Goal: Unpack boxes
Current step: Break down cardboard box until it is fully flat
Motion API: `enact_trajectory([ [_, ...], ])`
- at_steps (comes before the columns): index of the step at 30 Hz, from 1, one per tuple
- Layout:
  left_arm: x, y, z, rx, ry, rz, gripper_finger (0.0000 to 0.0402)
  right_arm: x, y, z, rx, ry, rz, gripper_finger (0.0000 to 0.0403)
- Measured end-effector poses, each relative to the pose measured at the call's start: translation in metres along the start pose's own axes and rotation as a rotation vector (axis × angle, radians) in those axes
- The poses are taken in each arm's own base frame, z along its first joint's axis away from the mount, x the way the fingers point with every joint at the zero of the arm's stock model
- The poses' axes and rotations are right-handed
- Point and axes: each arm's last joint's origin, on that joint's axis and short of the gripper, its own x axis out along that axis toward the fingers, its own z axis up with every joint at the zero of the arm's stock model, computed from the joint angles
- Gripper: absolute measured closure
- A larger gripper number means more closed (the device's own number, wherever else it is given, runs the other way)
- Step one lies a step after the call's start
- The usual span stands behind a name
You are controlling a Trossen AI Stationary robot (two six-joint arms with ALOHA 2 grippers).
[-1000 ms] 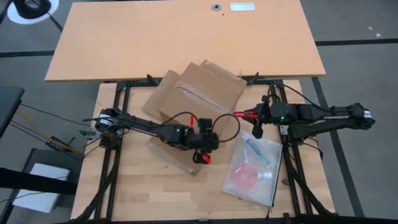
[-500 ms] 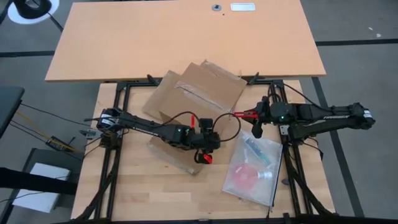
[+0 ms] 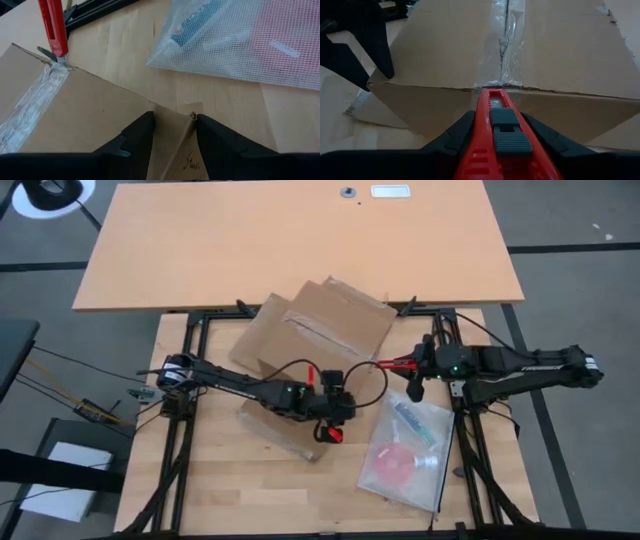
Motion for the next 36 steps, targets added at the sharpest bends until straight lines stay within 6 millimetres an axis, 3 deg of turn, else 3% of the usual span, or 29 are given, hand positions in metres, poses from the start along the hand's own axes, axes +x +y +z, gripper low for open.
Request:
enact_trajectory([
  [9, -0.002, 0.0, 0.007, -0.007, -0.03, -0.01, 0.0246, -0.031, -0.009, 0.006, -0.059, 0.014, -0.011, 0.027],
  [21, -0.001, 0.003, 0.005, -0.013, -0.014, 0.066, 0.0246, -0.042, -0.015, 0.006, -0.039, -0.04, -0.078, 0.027],
  [27, -0.002, 0.004, 0.009, -0.021, -0.031, 0.073, 0.0246, -0.03, -0.016, -0.005, -0.017, -0.099, -0.106, 0.027],
  [36, -0.009, 0.008, 0.015, -0.019, -0.017, 0.058, 0.0246, -0.035, -0.026, -0.035, 0.032, -0.264, -0.139, 0.027],
])
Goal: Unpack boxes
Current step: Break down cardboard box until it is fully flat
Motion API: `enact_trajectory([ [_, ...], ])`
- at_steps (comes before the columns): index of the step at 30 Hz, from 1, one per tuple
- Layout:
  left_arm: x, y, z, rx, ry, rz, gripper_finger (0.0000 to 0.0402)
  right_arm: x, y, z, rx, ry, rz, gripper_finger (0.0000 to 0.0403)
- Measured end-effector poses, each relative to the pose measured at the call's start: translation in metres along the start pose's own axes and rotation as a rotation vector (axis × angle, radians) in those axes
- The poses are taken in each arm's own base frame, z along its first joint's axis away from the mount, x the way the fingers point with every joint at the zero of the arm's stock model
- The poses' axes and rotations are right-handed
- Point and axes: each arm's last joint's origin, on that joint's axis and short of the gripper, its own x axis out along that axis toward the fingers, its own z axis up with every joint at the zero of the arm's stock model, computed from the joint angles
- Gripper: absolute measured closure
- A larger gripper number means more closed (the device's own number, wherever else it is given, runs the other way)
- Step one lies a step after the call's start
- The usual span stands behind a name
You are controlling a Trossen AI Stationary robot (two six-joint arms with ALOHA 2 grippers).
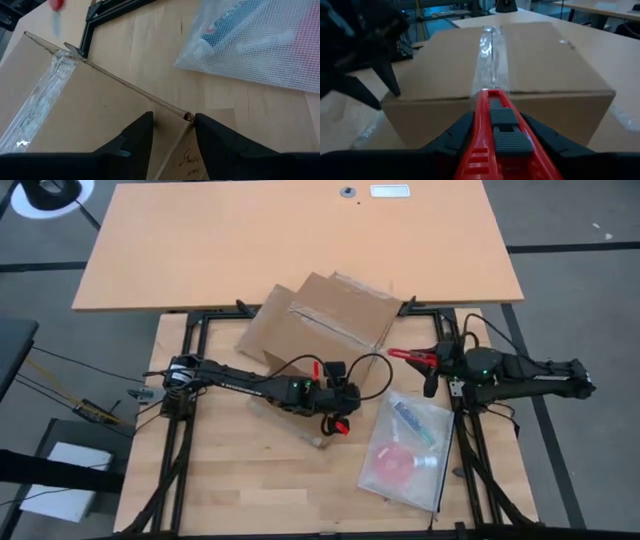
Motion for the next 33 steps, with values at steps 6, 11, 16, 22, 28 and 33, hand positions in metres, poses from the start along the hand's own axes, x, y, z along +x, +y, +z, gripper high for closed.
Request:
enact_trajectory([
  [6, 0.0, 0.0, 0.0, 0.001, 0.005, 0.0, 0.0246, 0.01, 0.002, -0.022, -0.006, -0.039, 0.007, 0.027],
  [11, 0.0, 0.0, 0.0, -0.002, 0.003, -0.001, 0.0246, 0.017, 0.004, -0.028, -0.043, -0.044, 0.003, 0.027],
  [16, 0.0, 0.001, 0.0, -0.004, 0.004, -0.001, 0.0246, 0.022, 0.006, -0.033, -0.06, -0.044, 0.005, 0.027],
  [22, 0.003, 0.007, -0.001, -0.033, 0.007, -0.004, 0.0246, 0.029, 0.01, -0.037, -0.045, -0.049, 0.04, 0.027],
  [28, 0.009, 0.019, -0.002, -0.086, 0.006, -0.006, 0.0246, 0.033, 0.02, -0.036, -0.004, -0.023, 0.258, 0.027],
  [33, 0.015, 0.023, -0.003, -0.095, 0.007, -0.003, 0.0246, 0.032, 0.022, -0.028, -0.004, -0.021, 0.308, 0.027],
])
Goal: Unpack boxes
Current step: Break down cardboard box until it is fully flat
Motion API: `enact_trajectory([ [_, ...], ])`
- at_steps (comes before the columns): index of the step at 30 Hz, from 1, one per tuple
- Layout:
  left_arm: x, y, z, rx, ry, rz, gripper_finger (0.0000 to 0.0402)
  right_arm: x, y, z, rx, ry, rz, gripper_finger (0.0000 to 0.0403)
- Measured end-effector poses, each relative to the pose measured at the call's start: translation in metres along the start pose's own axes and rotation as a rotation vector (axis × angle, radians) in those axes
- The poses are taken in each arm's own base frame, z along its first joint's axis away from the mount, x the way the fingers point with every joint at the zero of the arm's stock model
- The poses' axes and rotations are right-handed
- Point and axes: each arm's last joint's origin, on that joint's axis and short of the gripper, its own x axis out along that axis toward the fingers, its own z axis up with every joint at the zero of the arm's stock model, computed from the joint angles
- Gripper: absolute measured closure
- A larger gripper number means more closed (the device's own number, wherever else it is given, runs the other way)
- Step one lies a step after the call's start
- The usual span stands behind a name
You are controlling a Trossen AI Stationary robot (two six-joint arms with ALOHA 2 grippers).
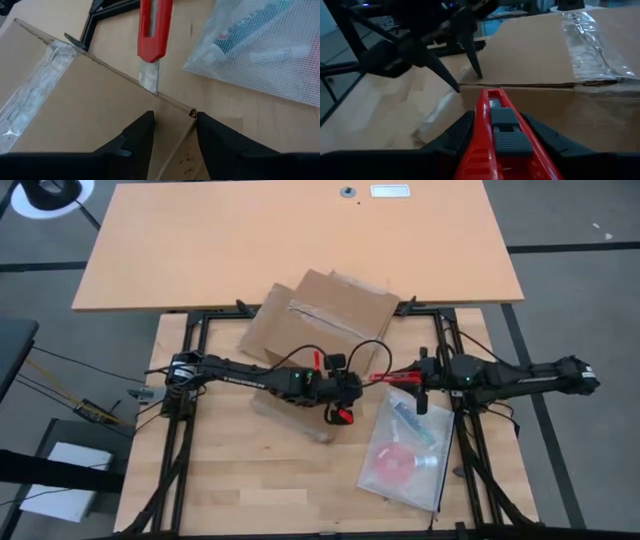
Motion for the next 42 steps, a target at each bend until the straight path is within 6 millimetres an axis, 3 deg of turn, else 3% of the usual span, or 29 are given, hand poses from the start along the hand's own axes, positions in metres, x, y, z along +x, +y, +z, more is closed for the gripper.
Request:
enact_trajectory([
  [4, -0.016, 0.006, 0.015, 0.066, -0.001, 0.029, 0.0246, -0.009, 0.002, 0.027, -0.038, -0.032, 0.007, 0.027],
  [9, -0.072, 0.04, 0.055, 0.028, -0.054, 0.057, 0.0246, -0.02, 0.004, 0.055, -0.067, -0.005, 0.001, 0.027],
  [13, -0.093, 0.068, 0.061, -0.067, 0.016, 0.029, 0.0246, -0.021, 0.007, 0.076, -0.101, -0.017, 0.001, 0.027],
  [18, -0.125, 0.116, 0.058, -0.258, 0.042, -0.093, 0.0246, -0.008, 0.011, 0.095, -0.171, 0.009, -0.026, 0.027],
  [25, -0.138, 0.176, 0.022, -0.318, 0.227, -0.036, 0.0246, 0.021, 0.013, 0.109, -0.185, 0.082, -0.123, 0.027],
  [32, -0.114, 0.231, -0.026, -0.37, 0.432, -0.019, 0.0246, 0.048, -0.001, 0.105, -0.029, 0.14, -0.237, 0.027],
  [37, -0.092, 0.244, -0.075, -0.426, 0.488, -0.054, 0.0246, 0.059, -0.008, 0.103, 0.035, 0.135, -0.272, 0.027],
  [42, -0.091, 0.232, -0.125, -0.541, 0.444, -0.092, 0.0246, 0.064, -0.009, 0.098, 0.082, 0.175, -0.281, 0.027],
])
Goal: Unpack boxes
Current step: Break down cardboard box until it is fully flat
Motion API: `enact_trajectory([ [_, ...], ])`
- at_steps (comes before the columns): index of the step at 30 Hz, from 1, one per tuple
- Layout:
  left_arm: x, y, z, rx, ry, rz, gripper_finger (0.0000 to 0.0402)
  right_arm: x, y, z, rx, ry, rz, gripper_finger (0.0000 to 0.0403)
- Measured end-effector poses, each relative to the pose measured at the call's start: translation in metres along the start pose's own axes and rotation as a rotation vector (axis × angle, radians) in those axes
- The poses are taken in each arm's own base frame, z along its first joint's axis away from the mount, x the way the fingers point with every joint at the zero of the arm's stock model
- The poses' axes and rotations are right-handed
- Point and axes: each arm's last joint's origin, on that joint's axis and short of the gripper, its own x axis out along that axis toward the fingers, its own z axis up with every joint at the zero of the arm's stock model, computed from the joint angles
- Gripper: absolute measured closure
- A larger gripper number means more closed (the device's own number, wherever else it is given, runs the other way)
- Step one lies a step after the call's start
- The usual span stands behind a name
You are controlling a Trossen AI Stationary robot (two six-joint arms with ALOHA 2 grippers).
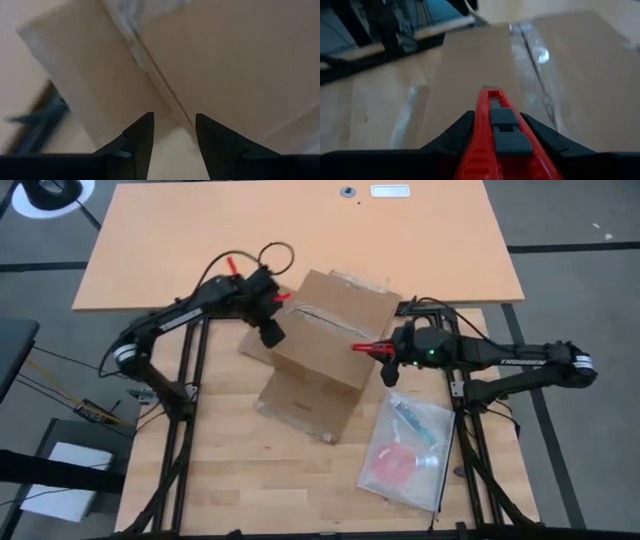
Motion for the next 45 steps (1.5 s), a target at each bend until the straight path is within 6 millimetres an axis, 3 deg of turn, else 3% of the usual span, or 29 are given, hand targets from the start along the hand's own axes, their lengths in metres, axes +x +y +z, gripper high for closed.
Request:
enact_trajectory([
  [6, 0.025, -0.015, -0.038, -0.047, -0.007, -0.135, 0.0246, 0.016, 0.005, -0.009, -0.093, 0.095, 0.064, 0.027],
  [12, 0.032, -0.052, -0.055, -0.076, 0.102, -0.261, 0.0245, 0.018, 0.003, -0.011, -0.151, 0.119, 0.083, 0.027],
  [23, -0.003, -0.149, -0.092, -0.324, 0.156, -0.321, 0.0245, 0.021, -0.013, -0.009, -0.26, 0.127, 0.004, 0.0271],
  [27, -0.016, -0.185, -0.112, -0.403, 0.14, -0.325, 0.0246, 0.022, -0.019, 0.001, -0.283, 0.07, -0.016, 0.0271],
  [30, -0.037, -0.199, -0.111, -0.462, 0.059, -0.346, 0.0246, 0.017, -0.022, 0.018, -0.299, 0.013, -0.03, 0.0271],
  [33, -0.074, -0.197, -0.096, -0.476, -0.073, -0.359, 0.0246, 0.007, -0.02, 0.034, -0.285, -0.028, 0.016, 0.0271],
  [38, -0.122, -0.167, -0.062, -0.396, -0.332, -0.263, 0.0246, -0.007, -0.01, 0.053, -0.193, -0.063, 0.136, 0.0271],
  [41, -0.13, -0.138, -0.046, -0.299, -0.384, -0.138, 0.0246, -0.01, -0.001, 0.05, -0.132, -0.012, 0.272, 0.0271],
  [45, -0.116, -0.094, -0.029, -0.16, -0.375, 0.056, 0.0246, -0.013, 0.015, 0.038, -0.146, 0.112, 0.44, 0.0271],
])
